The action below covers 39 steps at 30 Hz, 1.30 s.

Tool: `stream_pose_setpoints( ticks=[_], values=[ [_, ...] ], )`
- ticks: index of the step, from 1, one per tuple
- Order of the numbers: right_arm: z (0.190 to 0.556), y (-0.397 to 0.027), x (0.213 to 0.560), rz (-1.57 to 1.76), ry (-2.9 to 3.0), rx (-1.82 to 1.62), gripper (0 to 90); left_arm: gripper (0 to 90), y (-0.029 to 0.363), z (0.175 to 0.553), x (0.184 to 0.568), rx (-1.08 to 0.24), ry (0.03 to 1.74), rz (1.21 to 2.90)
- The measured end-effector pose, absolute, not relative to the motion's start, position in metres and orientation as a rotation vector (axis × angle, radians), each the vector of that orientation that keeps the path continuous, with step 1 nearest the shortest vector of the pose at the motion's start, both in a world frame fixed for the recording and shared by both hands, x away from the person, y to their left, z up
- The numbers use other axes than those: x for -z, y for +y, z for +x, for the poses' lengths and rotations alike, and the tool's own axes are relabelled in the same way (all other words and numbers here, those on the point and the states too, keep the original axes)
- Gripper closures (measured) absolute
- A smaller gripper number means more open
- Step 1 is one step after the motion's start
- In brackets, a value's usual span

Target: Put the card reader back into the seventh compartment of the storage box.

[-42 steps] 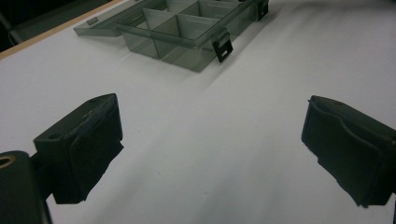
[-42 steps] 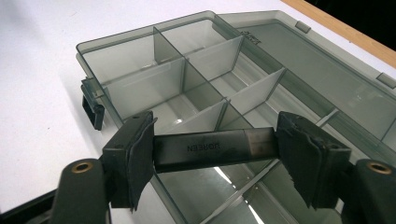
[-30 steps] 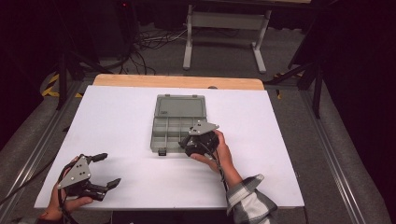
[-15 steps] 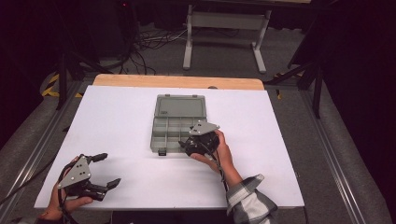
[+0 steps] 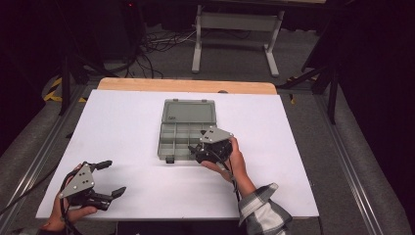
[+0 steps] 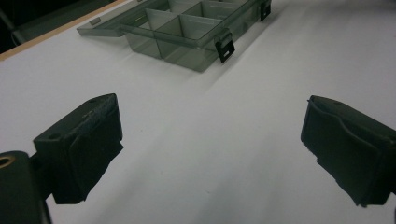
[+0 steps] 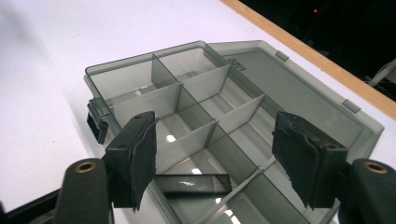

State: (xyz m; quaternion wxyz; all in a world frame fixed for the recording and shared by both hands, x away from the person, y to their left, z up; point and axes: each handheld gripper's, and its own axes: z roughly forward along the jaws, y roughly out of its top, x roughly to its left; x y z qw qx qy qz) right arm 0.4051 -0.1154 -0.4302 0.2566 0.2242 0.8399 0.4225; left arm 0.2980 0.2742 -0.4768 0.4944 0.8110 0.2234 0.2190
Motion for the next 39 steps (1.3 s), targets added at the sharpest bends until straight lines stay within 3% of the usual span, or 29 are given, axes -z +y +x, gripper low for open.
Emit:
stream_pose_setpoints(
  ticks=[21, 39],
  values=[
    [0.389, -0.123, 0.413, 0.575, 2.213, -1.178, 26.6, 5.9, 0.273, 0.299, 0.477, -0.535, 0.548, 1.967],
    [0.375, -0.127, 0.404, 0.543, 2.168, -1.194, 13.4, 6.1, 0.273, 0.298, 0.478, -0.537, 0.545, 1.967]
  ],
)
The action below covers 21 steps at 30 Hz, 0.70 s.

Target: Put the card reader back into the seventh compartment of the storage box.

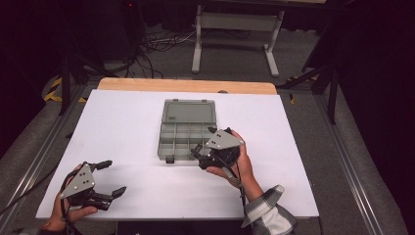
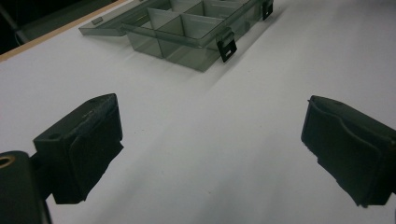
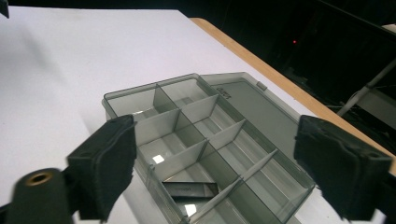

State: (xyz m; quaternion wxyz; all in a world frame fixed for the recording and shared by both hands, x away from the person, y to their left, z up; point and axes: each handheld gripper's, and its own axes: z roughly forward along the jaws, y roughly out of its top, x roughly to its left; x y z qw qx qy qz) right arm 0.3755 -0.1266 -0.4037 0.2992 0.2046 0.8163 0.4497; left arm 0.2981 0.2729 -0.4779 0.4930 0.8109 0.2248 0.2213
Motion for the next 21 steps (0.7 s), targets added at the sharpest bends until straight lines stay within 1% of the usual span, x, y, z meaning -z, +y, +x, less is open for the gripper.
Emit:
stream_pose_setpoints(
  ticks=[21],
  values=[
    [0.357, -0.139, 0.397, 0.492, 2.151, -1.170, 13.6, 6.2, 0.273, 0.298, 0.478, -0.537, 0.542, 1.973]
  ],
)
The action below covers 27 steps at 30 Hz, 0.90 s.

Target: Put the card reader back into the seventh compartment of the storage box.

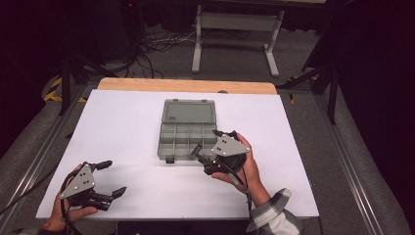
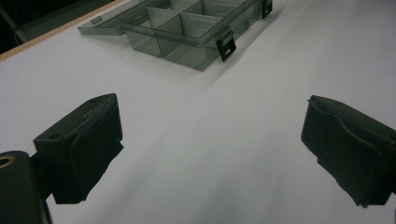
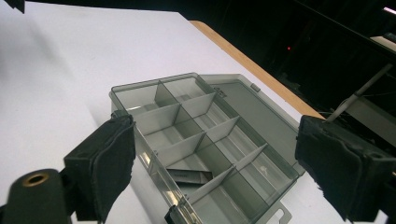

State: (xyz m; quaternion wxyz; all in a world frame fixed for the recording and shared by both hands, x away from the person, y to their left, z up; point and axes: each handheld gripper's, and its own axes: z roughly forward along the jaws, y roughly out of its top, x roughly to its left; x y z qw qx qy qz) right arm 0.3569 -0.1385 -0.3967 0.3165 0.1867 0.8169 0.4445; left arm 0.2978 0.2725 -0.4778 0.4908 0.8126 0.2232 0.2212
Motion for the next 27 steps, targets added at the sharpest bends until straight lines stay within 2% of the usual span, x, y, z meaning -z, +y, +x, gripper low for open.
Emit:
stream_pose_setpoints(
  ticks=[27],
  values=[
    [0.338, -0.151, 0.394, 0.461, 2.141, -1.149, 14.0, 6.2, 0.272, 0.298, 0.477, -0.540, 0.539, 1.973]
  ],
)
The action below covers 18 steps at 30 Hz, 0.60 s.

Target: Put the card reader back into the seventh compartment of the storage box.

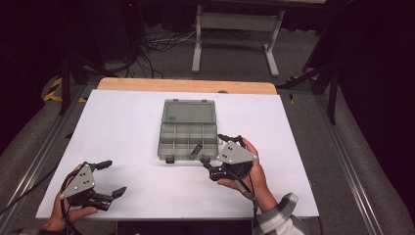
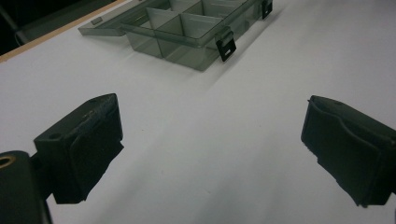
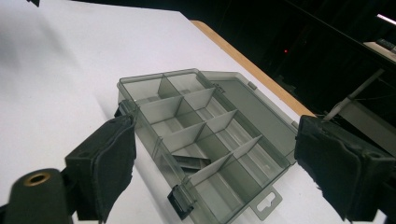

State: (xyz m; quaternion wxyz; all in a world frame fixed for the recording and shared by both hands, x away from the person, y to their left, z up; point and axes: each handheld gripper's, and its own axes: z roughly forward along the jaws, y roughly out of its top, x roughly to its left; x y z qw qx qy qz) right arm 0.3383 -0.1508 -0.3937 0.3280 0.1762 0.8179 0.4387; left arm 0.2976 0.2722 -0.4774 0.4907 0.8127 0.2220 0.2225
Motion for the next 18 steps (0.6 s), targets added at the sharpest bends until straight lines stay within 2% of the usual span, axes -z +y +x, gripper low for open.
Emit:
stream_pose_setpoints(
  ticks=[18],
  values=[
    [0.327, -0.162, 0.396, 0.456, 2.136, -1.123, 14.2, 6.2, 0.272, 0.297, 0.477, -0.546, 0.538, 1.977]
  ],
)
